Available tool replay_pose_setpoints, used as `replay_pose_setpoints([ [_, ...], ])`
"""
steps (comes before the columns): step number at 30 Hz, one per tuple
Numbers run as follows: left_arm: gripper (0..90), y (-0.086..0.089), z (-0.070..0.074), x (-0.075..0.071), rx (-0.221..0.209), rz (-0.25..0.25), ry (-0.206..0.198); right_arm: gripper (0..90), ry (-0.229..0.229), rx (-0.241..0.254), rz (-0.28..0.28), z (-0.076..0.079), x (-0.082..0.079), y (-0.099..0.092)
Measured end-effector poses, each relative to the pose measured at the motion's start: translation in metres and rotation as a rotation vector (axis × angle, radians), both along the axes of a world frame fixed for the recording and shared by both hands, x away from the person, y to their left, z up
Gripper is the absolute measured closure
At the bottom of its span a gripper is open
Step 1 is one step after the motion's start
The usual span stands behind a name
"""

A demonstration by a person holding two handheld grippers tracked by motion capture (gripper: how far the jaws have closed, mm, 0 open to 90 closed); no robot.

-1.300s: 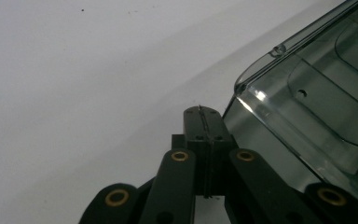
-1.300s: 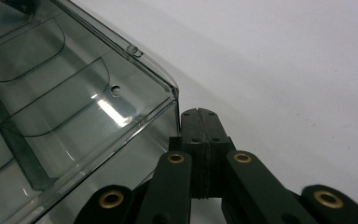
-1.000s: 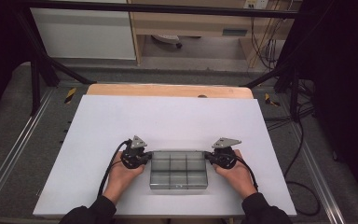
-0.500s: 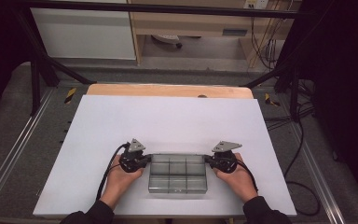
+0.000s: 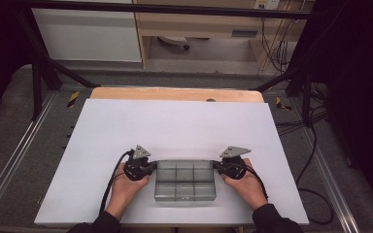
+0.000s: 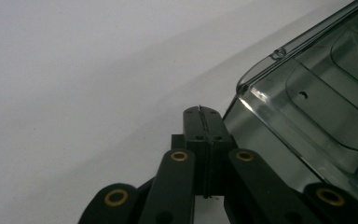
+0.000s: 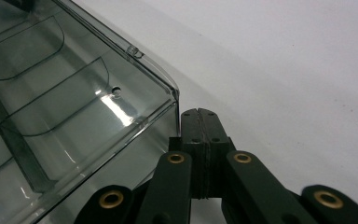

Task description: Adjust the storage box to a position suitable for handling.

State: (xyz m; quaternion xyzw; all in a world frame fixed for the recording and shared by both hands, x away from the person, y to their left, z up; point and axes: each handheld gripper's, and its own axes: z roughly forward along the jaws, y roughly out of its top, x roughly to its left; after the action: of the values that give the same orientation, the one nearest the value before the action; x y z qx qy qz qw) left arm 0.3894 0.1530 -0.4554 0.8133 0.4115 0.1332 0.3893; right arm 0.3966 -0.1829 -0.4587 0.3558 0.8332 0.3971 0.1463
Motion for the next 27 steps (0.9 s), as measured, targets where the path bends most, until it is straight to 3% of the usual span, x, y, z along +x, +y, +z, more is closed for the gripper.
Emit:
replay_pose_setpoints([
  [18, 90.0, 0.001, -0.001, 0.003, -0.006, 0.006, -0.003, 90.0, 0.01, 0.022, -0.019, -0.001, 0.001, 0.0],
  [20, 90.0, 0.002, 0.0, 0.003, -0.017, 0.009, -0.016, 90.0, 0.01, 0.039, -0.027, 0.0, 0.001, -0.002],
  [23, 90.0, 0.008, 0.007, 0.001, -0.049, 0.021, -0.077, 90.0, -0.002, 0.046, -0.061, 0.003, 0.001, -0.007],
  [24, 90.0, 0.008, 0.007, 0.001, -0.049, 0.021, -0.077, 90.0, -0.007, 0.06, -0.071, 0.004, 0.001, -0.009],
  [25, 90.0, 0.011, 0.012, -0.003, -0.07, 0.016, -0.113, 90.0, -0.017, 0.072, -0.083, 0.006, 0.001, -0.012],
  [26, 90.0, 0.011, 0.012, -0.003, -0.07, 0.016, -0.113, 90.0, -0.017, 0.072, -0.083, 0.006, 0.001, -0.012],
  [27, 90.0, 0.013, 0.016, -0.009, -0.075, 0.013, -0.148, 90.0, -0.035, 0.093, -0.109, 0.01, -0.001, -0.018],
])
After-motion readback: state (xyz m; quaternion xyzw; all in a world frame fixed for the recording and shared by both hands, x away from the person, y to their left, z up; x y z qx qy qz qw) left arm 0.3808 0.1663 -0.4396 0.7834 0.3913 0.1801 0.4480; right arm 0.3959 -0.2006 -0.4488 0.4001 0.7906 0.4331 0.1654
